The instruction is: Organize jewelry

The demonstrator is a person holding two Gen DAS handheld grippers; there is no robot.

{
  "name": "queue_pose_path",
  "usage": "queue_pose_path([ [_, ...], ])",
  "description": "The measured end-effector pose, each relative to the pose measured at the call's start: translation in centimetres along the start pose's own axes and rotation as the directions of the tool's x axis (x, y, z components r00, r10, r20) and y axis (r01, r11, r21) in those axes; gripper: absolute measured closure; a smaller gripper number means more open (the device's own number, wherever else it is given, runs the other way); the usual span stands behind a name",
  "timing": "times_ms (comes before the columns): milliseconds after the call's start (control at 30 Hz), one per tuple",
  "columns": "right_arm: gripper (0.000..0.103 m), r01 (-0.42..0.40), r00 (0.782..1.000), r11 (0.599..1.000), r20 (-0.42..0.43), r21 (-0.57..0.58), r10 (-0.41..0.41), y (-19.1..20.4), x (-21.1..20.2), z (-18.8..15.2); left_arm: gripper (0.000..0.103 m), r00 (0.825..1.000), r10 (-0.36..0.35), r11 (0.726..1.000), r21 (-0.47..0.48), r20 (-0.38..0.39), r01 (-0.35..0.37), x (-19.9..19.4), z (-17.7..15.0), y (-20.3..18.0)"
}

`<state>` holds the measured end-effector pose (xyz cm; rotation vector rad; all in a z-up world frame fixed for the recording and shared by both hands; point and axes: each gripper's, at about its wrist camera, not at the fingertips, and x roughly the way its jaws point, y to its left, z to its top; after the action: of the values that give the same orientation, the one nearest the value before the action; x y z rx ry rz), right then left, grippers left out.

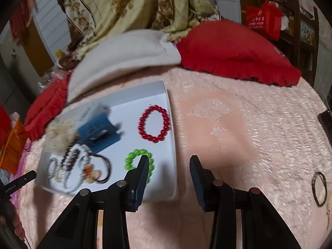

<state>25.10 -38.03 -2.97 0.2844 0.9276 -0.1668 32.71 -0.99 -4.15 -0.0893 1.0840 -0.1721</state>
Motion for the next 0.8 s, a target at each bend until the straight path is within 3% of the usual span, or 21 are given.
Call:
queue_pose_path([
  [67, 0.064, 0.023, 1.000, 1.000, -0.018, -0.013, -0.023, 0.0, 1.2, 0.1, 0.052, 1.000, 0.026, 0.999, 0.023, -0.017, -0.025, 1.2, 0.3, -0.2],
  [133, 0.064, 0.027, 0.999, 0.999, -0.040, -0.021, -0.028, -0.2, 2.1, -0.1, 0.069, 0.999, 0.022, 0.999, 0.041, -0.033, -0.020, 2.1, 0.3, -0.3],
  [167, 0.066, 0.017, 0.999, 1.000, -0.048, -0.020, -0.018, -0.3, 2.5, -0.2, 0.086, 0.999, 0.012, 0.999, 0.044, -0.050, -0.010, 2.5, 0.2, -0.3],
  [200, 0.070, 0.005, 0.999, 1.000, -0.054, -0.018, -0.006, -0.4, 2.7, -0.4, 0.089, 0.999, -0.013, 0.999, 0.036, -0.040, 0.015, 2.4, 0.1, -0.3],
  [233, 0.077, -0.005, 0.998, 1.000, -0.062, -0.019, 0.004, -0.4, 2.8, -0.5, 0.090, 0.999, -0.004, 0.999, 0.039, -0.038, 0.006, 2.3, 0.0, -0.4],
  [333, 0.081, -0.020, 0.997, 0.999, -0.077, -0.041, 0.017, 0.1, 3.0, -1.0, 0.090, 0.999, 0.020, 0.998, 0.062, -0.025, -0.019, 2.0, -0.5, -0.8],
  [600, 0.081, -0.001, 0.998, 0.998, -0.059, -0.068, -0.003, 0.5, 2.2, -2.4, 0.090, 0.997, 0.075, 0.992, 0.096, 0.024, -0.077, 1.3, -2.0, -1.2],
  [800, 0.081, -0.002, 0.998, 0.998, -0.060, -0.064, -0.002, 0.5, 2.5, -1.8, 0.090, 0.997, 0.076, 0.995, 0.067, 0.007, -0.077, 1.5, -1.5, -1.3],
])
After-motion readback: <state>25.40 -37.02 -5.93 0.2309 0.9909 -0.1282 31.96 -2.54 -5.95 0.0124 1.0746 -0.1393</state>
